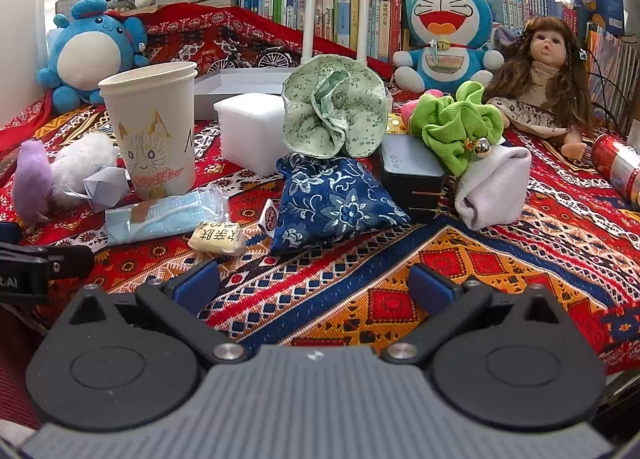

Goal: Organize soft objects
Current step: 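Grasp the purple fluffy plush with the left gripper while the right gripper approaches the snack packet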

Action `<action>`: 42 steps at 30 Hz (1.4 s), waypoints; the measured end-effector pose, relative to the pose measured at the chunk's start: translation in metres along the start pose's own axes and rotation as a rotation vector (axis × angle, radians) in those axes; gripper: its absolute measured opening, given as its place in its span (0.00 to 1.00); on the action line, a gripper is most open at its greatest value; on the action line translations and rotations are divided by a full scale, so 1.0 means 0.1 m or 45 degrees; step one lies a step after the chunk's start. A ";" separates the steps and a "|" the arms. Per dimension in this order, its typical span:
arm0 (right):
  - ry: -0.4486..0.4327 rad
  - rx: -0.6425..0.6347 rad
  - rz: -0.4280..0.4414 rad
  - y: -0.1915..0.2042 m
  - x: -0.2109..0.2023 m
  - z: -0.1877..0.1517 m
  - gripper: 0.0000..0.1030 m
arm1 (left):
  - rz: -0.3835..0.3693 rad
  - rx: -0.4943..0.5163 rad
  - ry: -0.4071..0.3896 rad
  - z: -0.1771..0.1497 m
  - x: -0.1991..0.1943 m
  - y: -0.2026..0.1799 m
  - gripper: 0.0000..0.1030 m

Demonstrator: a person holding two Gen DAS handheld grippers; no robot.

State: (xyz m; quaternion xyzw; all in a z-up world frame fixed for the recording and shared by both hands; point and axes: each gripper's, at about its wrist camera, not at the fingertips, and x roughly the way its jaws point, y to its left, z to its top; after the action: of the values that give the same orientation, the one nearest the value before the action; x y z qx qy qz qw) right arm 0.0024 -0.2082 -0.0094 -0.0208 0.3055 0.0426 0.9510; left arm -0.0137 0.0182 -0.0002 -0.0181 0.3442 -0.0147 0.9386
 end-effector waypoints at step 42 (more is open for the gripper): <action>-0.098 -0.117 0.297 0.31 -0.18 0.10 0.69 | 0.154 -0.122 -0.170 0.19 0.01 0.52 0.96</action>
State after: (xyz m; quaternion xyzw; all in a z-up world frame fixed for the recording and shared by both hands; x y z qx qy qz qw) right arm -0.0088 -0.1779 0.0088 -0.0270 0.2668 0.1675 0.9487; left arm -0.0003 0.0707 0.0113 -0.0430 0.2816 0.0598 0.9567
